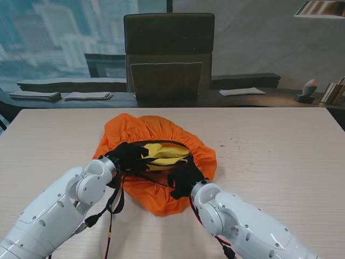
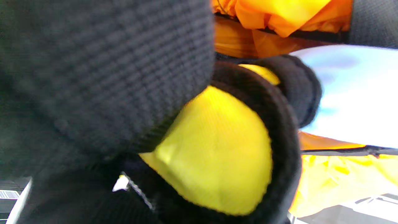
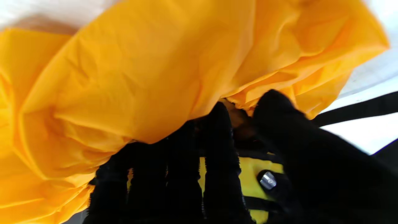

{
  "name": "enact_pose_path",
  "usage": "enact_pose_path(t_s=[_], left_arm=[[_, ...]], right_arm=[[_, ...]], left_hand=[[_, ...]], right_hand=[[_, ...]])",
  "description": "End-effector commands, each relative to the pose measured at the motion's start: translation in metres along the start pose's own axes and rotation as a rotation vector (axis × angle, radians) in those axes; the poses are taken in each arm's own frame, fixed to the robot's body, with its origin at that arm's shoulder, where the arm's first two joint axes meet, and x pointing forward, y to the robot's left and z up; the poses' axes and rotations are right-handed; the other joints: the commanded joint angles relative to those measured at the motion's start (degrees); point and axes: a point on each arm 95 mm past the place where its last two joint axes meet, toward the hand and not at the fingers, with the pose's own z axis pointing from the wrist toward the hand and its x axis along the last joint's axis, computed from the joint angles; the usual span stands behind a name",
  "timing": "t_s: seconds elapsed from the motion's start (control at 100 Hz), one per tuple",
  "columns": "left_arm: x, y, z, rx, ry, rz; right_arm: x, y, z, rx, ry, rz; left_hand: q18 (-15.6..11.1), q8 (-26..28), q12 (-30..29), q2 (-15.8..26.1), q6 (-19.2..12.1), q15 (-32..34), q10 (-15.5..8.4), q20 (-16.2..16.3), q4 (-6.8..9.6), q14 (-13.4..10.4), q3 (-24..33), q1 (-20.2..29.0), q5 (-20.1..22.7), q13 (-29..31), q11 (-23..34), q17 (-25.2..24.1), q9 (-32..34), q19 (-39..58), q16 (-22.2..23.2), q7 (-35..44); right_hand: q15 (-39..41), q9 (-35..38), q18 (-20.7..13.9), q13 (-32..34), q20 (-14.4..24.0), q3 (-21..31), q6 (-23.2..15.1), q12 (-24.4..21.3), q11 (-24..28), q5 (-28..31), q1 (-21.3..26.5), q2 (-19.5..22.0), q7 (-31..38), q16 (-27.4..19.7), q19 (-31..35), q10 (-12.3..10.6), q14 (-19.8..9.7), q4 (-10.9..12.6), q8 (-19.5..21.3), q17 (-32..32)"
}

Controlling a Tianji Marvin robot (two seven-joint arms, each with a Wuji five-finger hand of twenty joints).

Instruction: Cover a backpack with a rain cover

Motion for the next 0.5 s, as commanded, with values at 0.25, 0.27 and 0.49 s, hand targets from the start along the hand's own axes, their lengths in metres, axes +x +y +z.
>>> enact_pose_path(t_s=[0.25, 0.27, 0.49], left_arm=[[0.006, 0.000, 0.000, -0.006, 0.012, -0.013], [0.006, 0.000, 0.000, -0.006, 0.012, -0.013], [0.006, 0.001, 0.001, -0.005, 0.014, -0.017]], right_arm=[[0.010, -0.017, 0.006, 0.033, -0.082, -0.009], [0.011, -0.018, 0.007, 0.026, -0.087, -0.009], [0.013, -0.022, 0.008, -0.027, -0.150, 0.011]], left_hand=[[0.6, 1.3, 0.4, 3.1, -2.5, 1.0, 0.8, 1.4, -0.74, 0.3, 7.0, 1.5, 4.9, 0.9, 4.0, -0.5, 4.3, 2.6, 0.4, 6.8], [0.6, 1.3, 0.3, 3.1, -2.4, 1.0, 0.9, 1.4, -0.75, 0.4, 7.0, 1.5, 4.9, 0.9, 4.0, -0.6, 4.2, 2.6, 0.4, 6.8], [0.6, 1.3, 0.4, 3.1, -2.4, 0.9, 0.8, 1.4, -0.78, 0.4, 7.0, 1.5, 4.9, 0.9, 3.9, -0.6, 4.3, 2.6, 0.4, 6.9]], right_hand=[[0.5, -16.2, -2.2, -12.6, 0.0, -4.1, 2.2, 5.3, 8.1, -13.4, -3.2, 0.6, 0.0, 1.5, -5.3, 0.8, -3.0, 1.8, 2.5, -5.0], [0.5, -16.9, -2.2, -12.8, 0.0, -4.1, 2.3, 5.3, 8.3, -14.1, -3.1, 0.6, 0.3, 1.5, -5.3, 0.8, -3.1, 1.9, 2.5, -5.0], [0.8, -18.8, -2.6, -13.2, 0.1, -3.5, 3.2, 4.7, 9.6, -16.7, -3.0, 1.0, 2.8, 1.5, -5.5, 1.4, -2.6, 2.0, 2.3, -5.0]])
